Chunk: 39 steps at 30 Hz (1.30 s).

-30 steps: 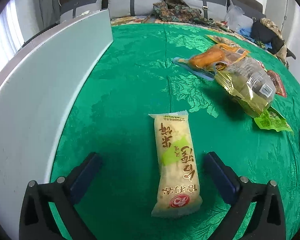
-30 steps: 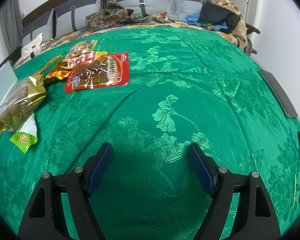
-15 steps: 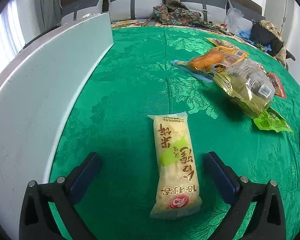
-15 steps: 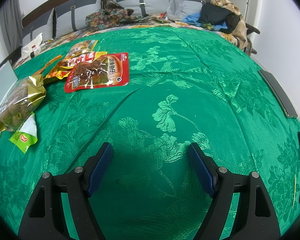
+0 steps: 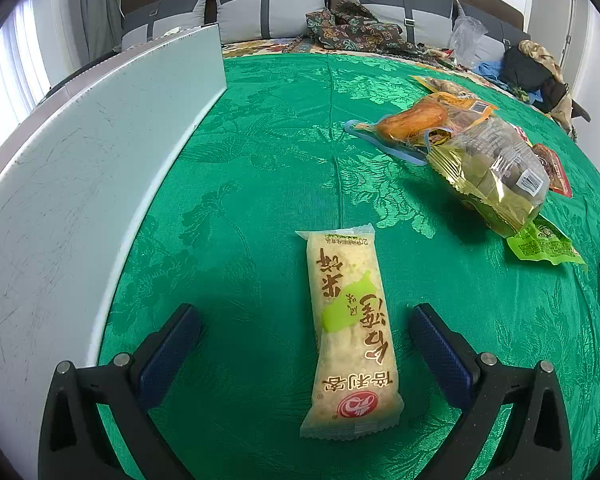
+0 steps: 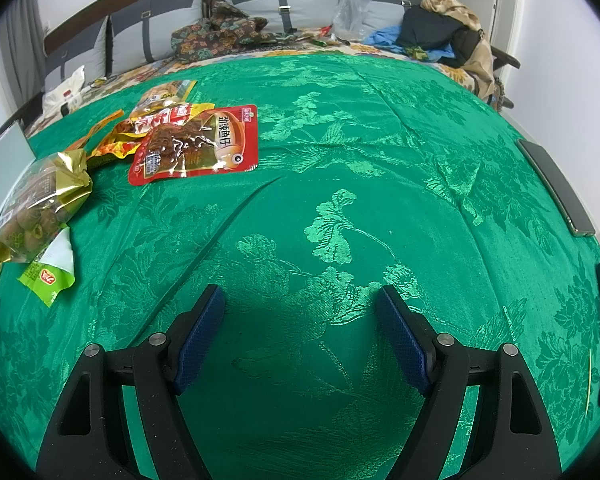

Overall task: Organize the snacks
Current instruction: 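Grasp the rice-cake bar with the left tool while the right tool grasps the clear nut bag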

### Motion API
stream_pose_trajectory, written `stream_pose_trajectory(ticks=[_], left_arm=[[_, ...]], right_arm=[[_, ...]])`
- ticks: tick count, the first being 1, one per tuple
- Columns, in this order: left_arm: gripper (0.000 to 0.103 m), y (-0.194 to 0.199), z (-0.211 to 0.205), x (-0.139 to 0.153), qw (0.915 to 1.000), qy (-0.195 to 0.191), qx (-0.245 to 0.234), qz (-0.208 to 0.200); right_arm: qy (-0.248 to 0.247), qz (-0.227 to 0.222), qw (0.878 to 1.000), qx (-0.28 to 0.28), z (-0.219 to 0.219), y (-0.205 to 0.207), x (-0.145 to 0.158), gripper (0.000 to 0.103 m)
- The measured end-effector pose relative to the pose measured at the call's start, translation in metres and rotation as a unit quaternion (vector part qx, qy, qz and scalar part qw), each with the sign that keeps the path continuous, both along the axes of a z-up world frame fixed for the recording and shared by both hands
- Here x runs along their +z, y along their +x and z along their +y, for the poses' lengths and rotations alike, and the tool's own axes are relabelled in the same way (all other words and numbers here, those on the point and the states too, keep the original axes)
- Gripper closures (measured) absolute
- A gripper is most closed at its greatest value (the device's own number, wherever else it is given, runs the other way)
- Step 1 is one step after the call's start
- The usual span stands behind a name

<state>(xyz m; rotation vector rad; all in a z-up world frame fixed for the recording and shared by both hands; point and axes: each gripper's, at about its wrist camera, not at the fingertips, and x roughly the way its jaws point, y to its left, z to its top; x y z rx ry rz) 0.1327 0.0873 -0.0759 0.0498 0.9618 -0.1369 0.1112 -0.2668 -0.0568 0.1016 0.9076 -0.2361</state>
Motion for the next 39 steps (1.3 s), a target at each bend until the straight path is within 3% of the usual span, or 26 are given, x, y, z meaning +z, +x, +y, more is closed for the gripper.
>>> stream_pose_trajectory(ticks=[8, 10, 13, 14, 17, 19, 21, 23, 25, 27, 29, 32, 33, 35, 37, 39], left_arm=[[0.0, 0.001, 0.0, 0.0, 1.0, -0.001, -0.001, 0.0], [0.0, 0.0, 0.0, 0.0, 1.0, -0.001, -0.001, 0.0], [0.0, 0.0, 0.0, 0.001, 1.0, -0.002, -0.002, 0.0], [0.0, 0.0, -0.001, 0.001, 1.0, -0.002, -0.002, 0.0], [0.0, 0.001, -0.001, 0.001, 1.0, -0.003, -0.003, 0.0], [0.0, 0.001, 0.0, 0.001, 1.0, -0.003, -0.003, 0.0], [0.0, 0.001, 0.0, 0.001, 1.0, -0.003, -0.003, 0.0], [0.0, 0.001, 0.0, 0.001, 1.0, -0.003, -0.003, 0.0], [0.0, 0.001, 0.0, 0.001, 1.0, -0.003, -0.003, 0.0], [0.0, 0.001, 0.0, 0.001, 1.0, -0.003, -0.003, 0.0], [0.0, 0.001, 0.0, 0.001, 1.0, -0.003, -0.005, 0.0], [0.0, 0.005, 0.0, 0.002, 0.9994, 0.0, -0.027, 0.021], [0.003, 0.006, 0.002, 0.003, 0.9991, 0.0, -0.03, 0.029], [0.022, 0.004, 0.006, 0.008, 0.9993, -0.001, -0.018, 0.034], [0.06, 0.002, 0.007, 0.014, 0.999, -0.006, -0.023, 0.039], [0.076, 0.002, 0.006, 0.015, 0.9984, -0.007, -0.031, 0.046]], right_arm=[[-0.01, 0.008, 1.0, 0.001, 0.002, 0.002, 0.001, 0.023], [-0.007, 0.02, 1.0, 0.006, 0.014, 0.01, 0.016, 0.022], [0.114, -0.006, 0.992, 0.054, 0.041, 0.021, 0.044, 0.022], [0.171, 0.001, 0.983, 0.071, 0.055, 0.031, 0.051, 0.022], [0.279, 0.022, 0.956, 0.087, 0.099, 0.068, 0.065, 0.022], [0.303, 0.043, 0.95, 0.062, 0.124, 0.095, 0.068, 0.023], [0.291, 0.088, 0.952, 0.027, 0.144, 0.119, 0.06, 0.023], [0.226, 0.156, 0.961, -0.024, 0.166, 0.144, 0.045, 0.022], [0.21, 0.175, 0.961, -0.043, 0.178, 0.155, 0.033, 0.021], [0.234, 0.174, 0.956, -0.037, 0.18, 0.161, 0.024, 0.022], [0.27, 0.17, 0.947, -0.044, 0.167, 0.16, 0.02, 0.026], [0.298, 0.14, 0.944, -0.019, 0.144, 0.15, 0.031, 0.055], [0.305, 0.132, 0.943, 0.001, 0.138, 0.146, 0.039, 0.057], [0.303, 0.116, 0.945, 0.041, 0.127, 0.133, 0.057, 0.059], [0.296, 0.102, 0.947, 0.073, 0.114, 0.117, 0.075, 0.059], [0.303, 0.095, 0.942, 0.108, 0.094, 0.095, 0.089, 0.059]])
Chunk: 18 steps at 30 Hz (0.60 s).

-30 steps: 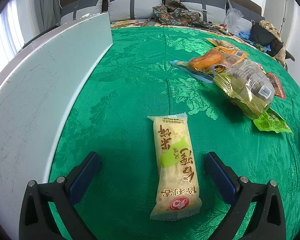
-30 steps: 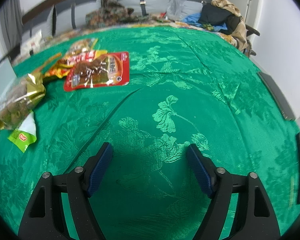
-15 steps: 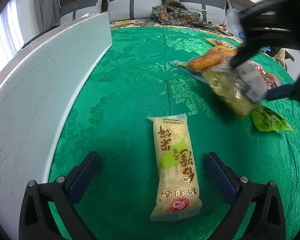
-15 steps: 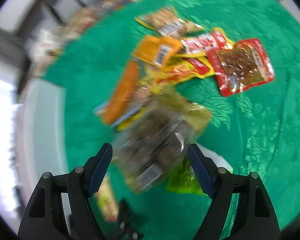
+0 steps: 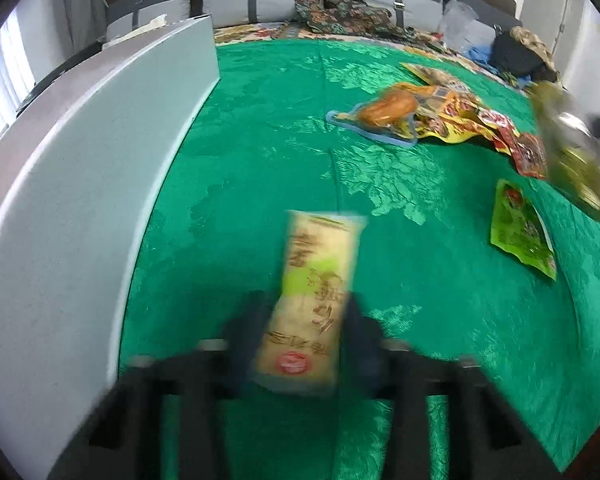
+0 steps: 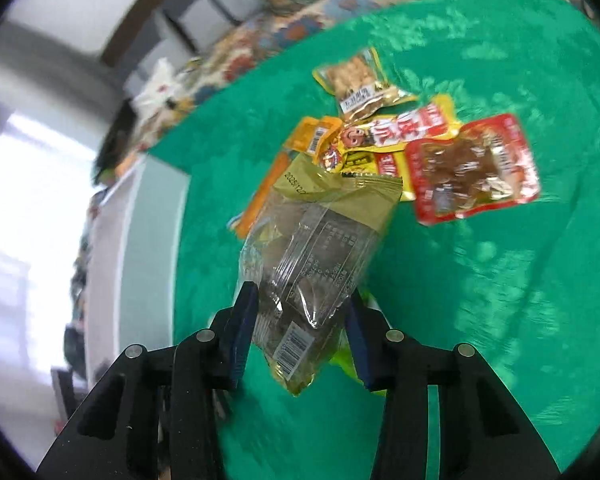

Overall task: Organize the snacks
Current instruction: 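Grasp the rice-cake bar with the left tool while the right tool grasps the clear nut bag, then carry both snacks over the white box and release them inside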

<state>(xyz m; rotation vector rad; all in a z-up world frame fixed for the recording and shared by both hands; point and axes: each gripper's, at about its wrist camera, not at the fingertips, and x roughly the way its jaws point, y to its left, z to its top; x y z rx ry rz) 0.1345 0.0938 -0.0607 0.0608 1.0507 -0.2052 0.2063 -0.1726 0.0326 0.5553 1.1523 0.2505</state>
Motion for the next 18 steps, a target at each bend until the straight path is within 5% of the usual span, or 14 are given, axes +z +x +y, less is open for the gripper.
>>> stream_pose_trajectory(ticks=[6, 9, 12, 14, 18], left_arm=[[0.078, -0.004, 0.0, 0.0, 0.9993, -0.037, 0.006, 0.005], [0.078, -0.01, 0.0, 0.0, 0.9989, -0.046, 0.01, 0.007], [0.078, -0.018, -0.001, 0.001, 0.9991, -0.041, 0.006, 0.006], [0.078, -0.023, 0.001, 0.001, 0.9992, -0.04, 0.007, 0.003], [0.078, -0.029, 0.004, 0.004, 0.9983, -0.055, 0.017, 0.004]], right_arm=[[-0.041, 0.032, 0.995, 0.084, -0.06, -0.043, -0.027, 0.055], [-0.065, 0.042, 0.996, 0.04, -0.099, -0.044, -0.052, 0.039], [-0.051, 0.055, 0.997, -0.021, -0.118, -0.048, -0.054, 0.037], [-0.053, 0.06, 0.996, -0.03, -0.112, -0.049, -0.048, 0.037], [-0.133, 0.033, 0.991, -0.01, -0.079, -0.057, -0.023, 0.031]])
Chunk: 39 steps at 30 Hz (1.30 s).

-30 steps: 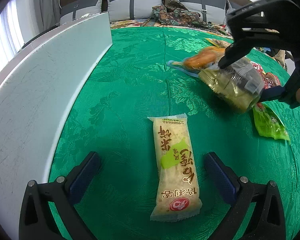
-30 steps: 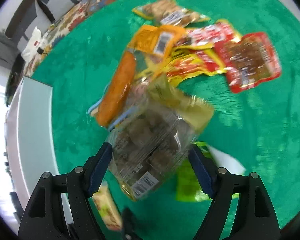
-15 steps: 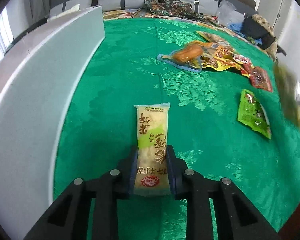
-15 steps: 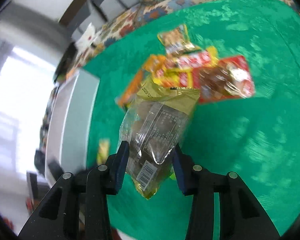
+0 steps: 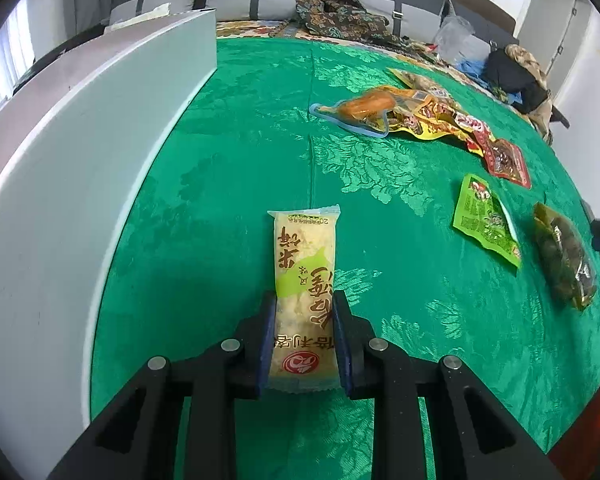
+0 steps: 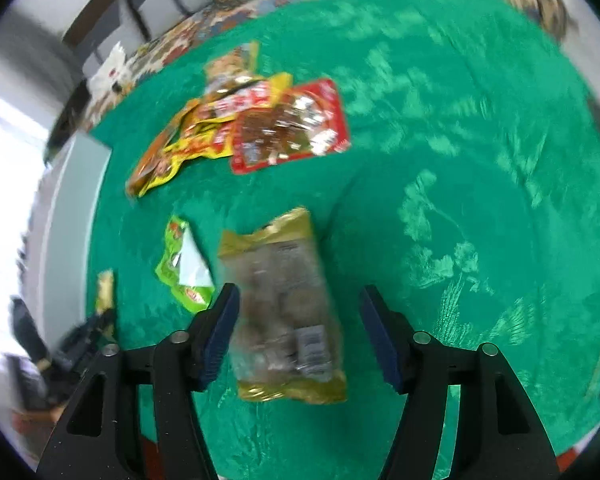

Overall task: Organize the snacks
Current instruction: 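Carry both snacks over the white box and release them inside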

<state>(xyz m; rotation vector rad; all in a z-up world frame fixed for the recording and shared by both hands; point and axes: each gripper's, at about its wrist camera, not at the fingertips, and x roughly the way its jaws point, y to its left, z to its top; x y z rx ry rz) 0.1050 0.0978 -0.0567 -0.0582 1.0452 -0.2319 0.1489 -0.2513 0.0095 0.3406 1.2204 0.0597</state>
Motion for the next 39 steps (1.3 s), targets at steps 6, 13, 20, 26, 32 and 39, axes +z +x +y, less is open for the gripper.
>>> stream_pose_trajectory(ticks=[6, 13, 20, 26, 32, 39], left_arm=[[0.078, -0.011, 0.009, 0.015, 0.9991, -0.042, 0.008, -0.002], [0.077, -0.026, 0.058, 0.082, 0.9865, -0.157, 0.04, -0.024], [0.077, -0.024, 0.171, 0.154, 0.9801, -0.123, 0.123, -0.096], [0.036, -0.021, 0.26, 0.134, 0.9682, 0.011, 0.238, -0.075], [0.014, -0.043, 0.295, 0.102, 0.9532, 0.021, 0.297, -0.051], [0.014, -0.047, 0.221, 0.118, 0.9716, -0.051, 0.217, -0.079]], right_arm=[[-0.128, 0.07, 0.987, 0.062, 0.048, 0.012, -0.043, 0.024], [0.007, 0.003, 0.999, 0.031, 0.029, -0.014, -0.003, 0.032], [0.13, -0.098, 0.969, 0.184, 0.178, -0.006, 0.11, 0.032], [0.174, -0.125, 0.92, 0.329, 0.367, 0.003, 0.136, 0.029], [0.175, -0.136, 0.914, 0.34, 0.419, 0.004, 0.116, 0.028], [0.009, -0.212, 0.938, 0.273, 0.307, -0.011, 0.076, 0.028]])
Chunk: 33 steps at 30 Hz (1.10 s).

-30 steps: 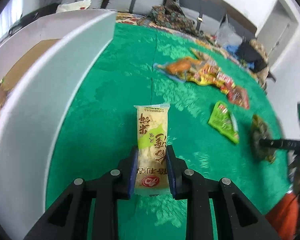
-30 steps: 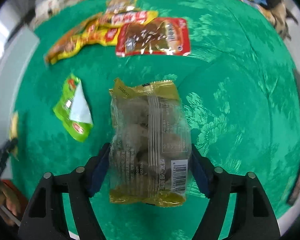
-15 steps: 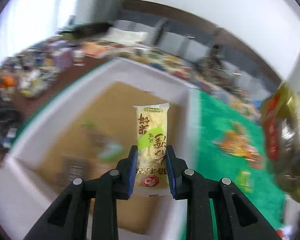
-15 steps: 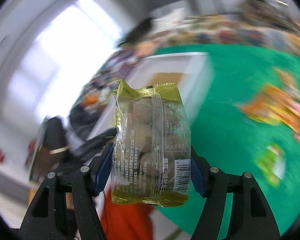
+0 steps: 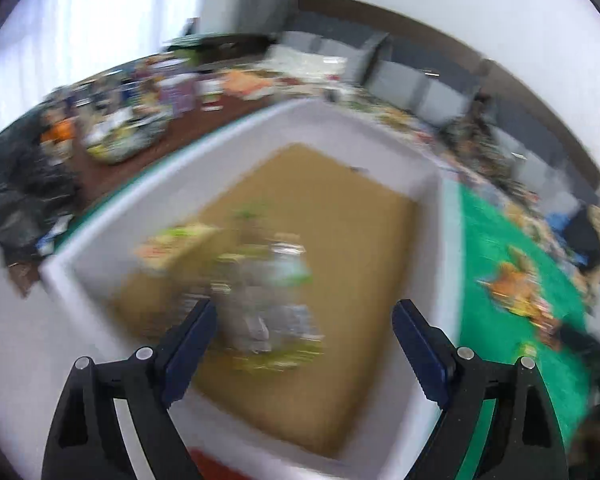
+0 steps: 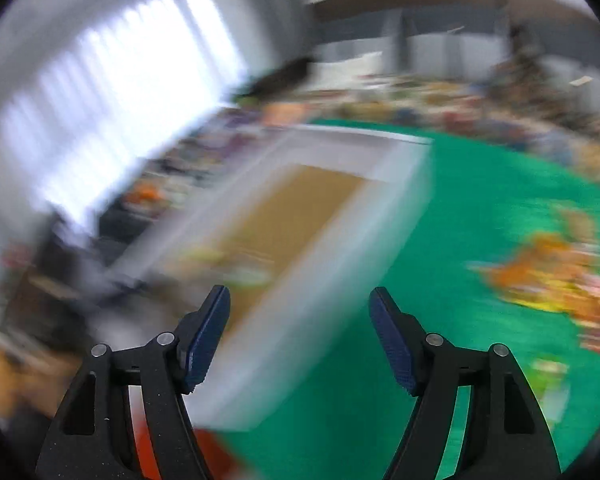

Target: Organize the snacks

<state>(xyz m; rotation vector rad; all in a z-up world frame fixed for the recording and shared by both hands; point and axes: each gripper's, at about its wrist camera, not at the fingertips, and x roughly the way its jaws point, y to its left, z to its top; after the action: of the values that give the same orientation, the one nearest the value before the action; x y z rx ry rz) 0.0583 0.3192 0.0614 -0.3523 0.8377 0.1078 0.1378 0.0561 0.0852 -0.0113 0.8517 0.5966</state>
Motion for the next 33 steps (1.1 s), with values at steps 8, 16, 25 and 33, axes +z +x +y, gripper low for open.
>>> stream_pose_trajectory(ticks=[8, 16, 25, 33], left_arm=[[0.0, 0.026, -0.185, -0.03, 0.9825, -0.02, -0.185, 0.012], [0.001, 0.071, -0.279, -0.117, 0.9673, 0.081, -0.222, 0.093], [0.0, 0.086, -0.279, -0.14, 0.9709, 0.119, -0.203, 0.045], [0.0, 0.091, -0.279, -0.139, 0.9711, 0.116, -0.204, 0.044]], right_arm=[[-0.143, 0.045, 0.955, -0.257, -0.244, -0.027, -0.115, 0.028], [-0.149, 0.039, 0.931, -0.33, -0.329, -0.03, -0.138, 0.028], [-0.133, 0.026, 0.929, -0.344, -0.335, -0.032, -0.141, 0.023], [-0.132, 0.027, 0.929, -0.345, -0.338, -0.032, -0.143, 0.022]])
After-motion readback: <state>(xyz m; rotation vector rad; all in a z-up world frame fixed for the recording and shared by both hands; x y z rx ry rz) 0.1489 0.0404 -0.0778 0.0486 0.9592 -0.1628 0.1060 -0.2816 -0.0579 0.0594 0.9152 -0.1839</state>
